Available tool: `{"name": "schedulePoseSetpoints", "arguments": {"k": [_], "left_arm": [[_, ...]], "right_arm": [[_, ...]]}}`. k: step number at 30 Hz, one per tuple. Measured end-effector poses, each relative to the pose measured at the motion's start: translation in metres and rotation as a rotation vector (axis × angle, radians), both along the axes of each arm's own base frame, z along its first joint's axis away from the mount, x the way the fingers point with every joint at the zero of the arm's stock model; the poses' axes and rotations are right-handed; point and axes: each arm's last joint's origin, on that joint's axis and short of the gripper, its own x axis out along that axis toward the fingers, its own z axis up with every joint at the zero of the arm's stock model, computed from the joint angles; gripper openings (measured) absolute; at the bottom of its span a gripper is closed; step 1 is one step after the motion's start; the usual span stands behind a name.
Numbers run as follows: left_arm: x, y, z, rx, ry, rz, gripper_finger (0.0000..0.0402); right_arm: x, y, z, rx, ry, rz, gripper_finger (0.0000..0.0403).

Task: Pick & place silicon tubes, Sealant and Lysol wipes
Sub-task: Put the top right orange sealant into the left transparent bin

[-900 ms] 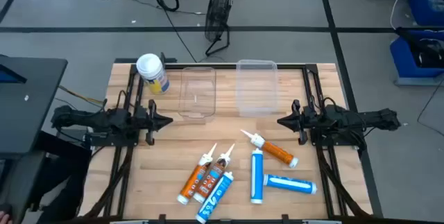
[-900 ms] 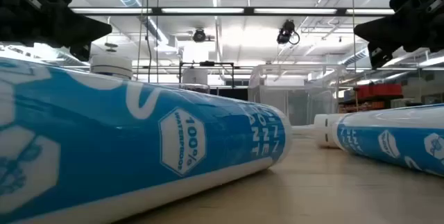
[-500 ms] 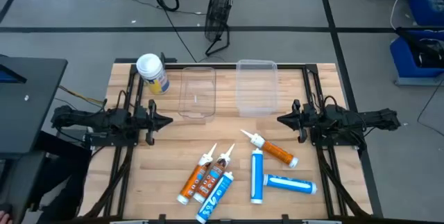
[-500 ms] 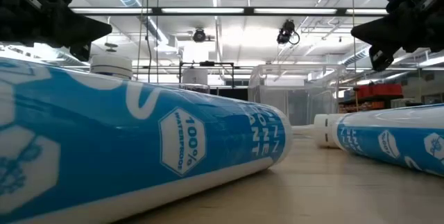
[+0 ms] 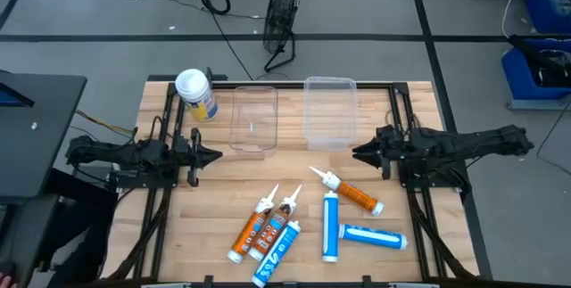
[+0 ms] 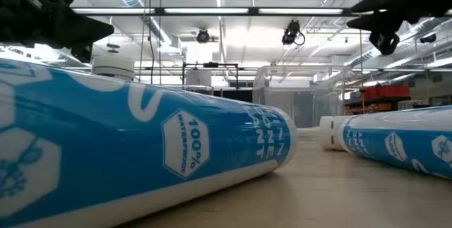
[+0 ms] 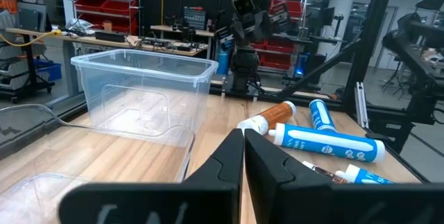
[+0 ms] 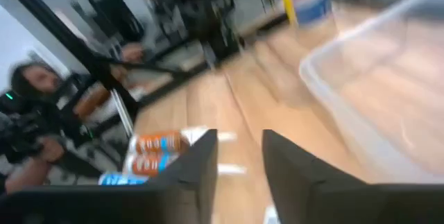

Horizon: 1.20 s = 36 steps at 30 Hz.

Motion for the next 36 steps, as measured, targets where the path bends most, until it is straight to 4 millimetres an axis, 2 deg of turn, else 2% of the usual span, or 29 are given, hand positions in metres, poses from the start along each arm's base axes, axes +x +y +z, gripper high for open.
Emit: {"name": "schedulePoseSetpoints", "arguments": {"k": [7, 10, 14, 18, 23, 30, 36], "left_arm": [[0.000, 0.000, 0.000, -0.003, 0.000, 0.000, 0.0018], [0.000, 0.000, 0.000, -0.003, 0.000, 0.000, 0.0018], [0.000, 0.000, 0.000, -0.004, 0.000, 0.000, 0.0018], [0.000, 0.000, 0.000, -0.004, -0.001, 0.000, 0.0018], [0.000, 0.000, 0.000, -0.004, -0.003, 0.001, 0.0018], [0.000, 0.000, 0.000, -0.024, -0.006, 0.000, 0.0018], [0.000, 0.000, 0.000, -0.025, -0.007, -0.001, 0.0018]], "right_arm": [[0.041, 0.018, 0.028, 0.108, 0.357, 0.072, 0.0220], [0.059, 0.027, 0.035, 0.153, 0.543, 0.094, 0.0239], [0.082, 0.043, 0.040, 0.141, 0.754, 0.105, 0.0244], [0.099, 0.059, 0.030, 0.082, 0.984, 0.084, 0.0245], [0.106, 0.072, 0.004, -0.002, 1.224, -0.002, 0.0258], [0.116, 0.085, -0.017, -0.036, 1.244, -0.006, 0.0302], [0.120, 0.087, -0.033, -0.081, 1.307, -0.056, 0.0322]]}}
